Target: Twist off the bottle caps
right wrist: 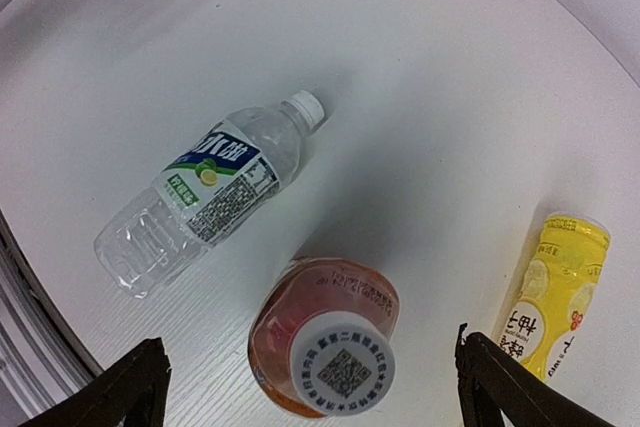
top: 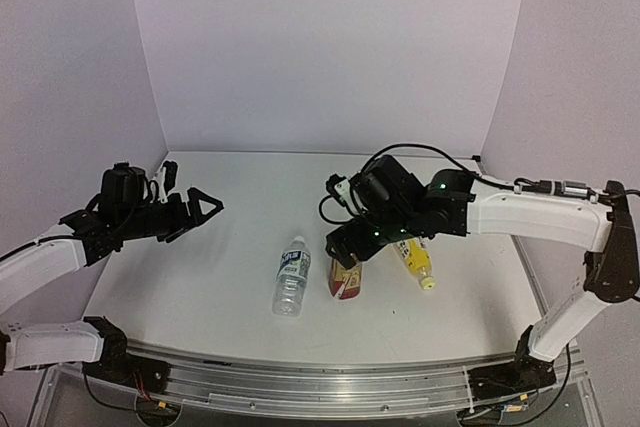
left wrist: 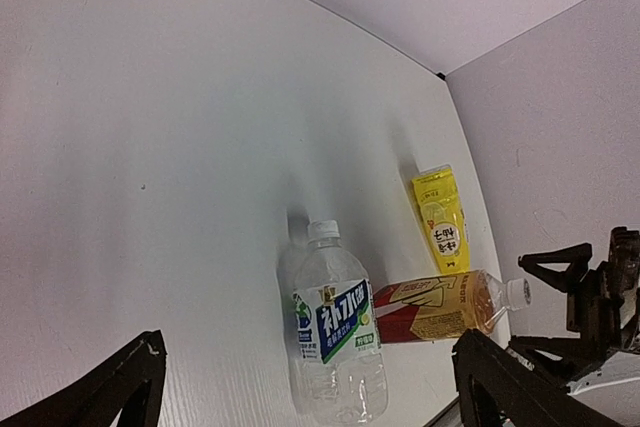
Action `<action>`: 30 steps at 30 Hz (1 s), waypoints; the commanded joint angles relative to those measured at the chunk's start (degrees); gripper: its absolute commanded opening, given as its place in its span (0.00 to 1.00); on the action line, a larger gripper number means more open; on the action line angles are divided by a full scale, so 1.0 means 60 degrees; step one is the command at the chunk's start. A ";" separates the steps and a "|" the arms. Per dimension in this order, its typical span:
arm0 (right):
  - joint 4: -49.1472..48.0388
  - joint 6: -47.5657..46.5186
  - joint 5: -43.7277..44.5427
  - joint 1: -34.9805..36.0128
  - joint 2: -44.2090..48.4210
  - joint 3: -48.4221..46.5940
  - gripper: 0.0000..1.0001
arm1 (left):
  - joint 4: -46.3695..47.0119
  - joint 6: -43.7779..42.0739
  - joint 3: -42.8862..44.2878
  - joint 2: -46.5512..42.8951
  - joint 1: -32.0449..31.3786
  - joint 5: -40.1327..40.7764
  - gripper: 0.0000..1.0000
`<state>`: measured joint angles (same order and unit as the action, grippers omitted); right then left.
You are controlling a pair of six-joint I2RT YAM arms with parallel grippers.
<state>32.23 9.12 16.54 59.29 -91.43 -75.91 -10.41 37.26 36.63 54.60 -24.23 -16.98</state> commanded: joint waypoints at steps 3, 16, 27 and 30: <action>-0.0975 0.0142 0.0968 -0.0074 -0.0431 -0.0315 0.89 | 0.0517 0.0102 -0.0137 -0.0384 -0.0049 -0.0057 1.00; -0.1268 0.0991 0.0378 -0.0080 -0.0647 0.0311 0.60 | 0.0561 0.0019 -0.0115 -0.0301 -0.0049 -0.0129 1.00; -0.1314 0.1374 0.0424 -0.0080 -0.0322 0.0566 0.16 | 0.1324 -0.0172 -0.0239 -0.0256 -0.0078 -0.1099 1.00; -0.1297 0.1934 0.0220 -0.0073 0.0226 0.0600 0.11 | 0.2229 -0.0690 -0.0174 -0.0106 -0.0472 -0.2487 1.00</action>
<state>24.47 16.32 19.31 58.85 -94.59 -73.06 -6.13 37.06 35.52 53.28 -24.53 -21.21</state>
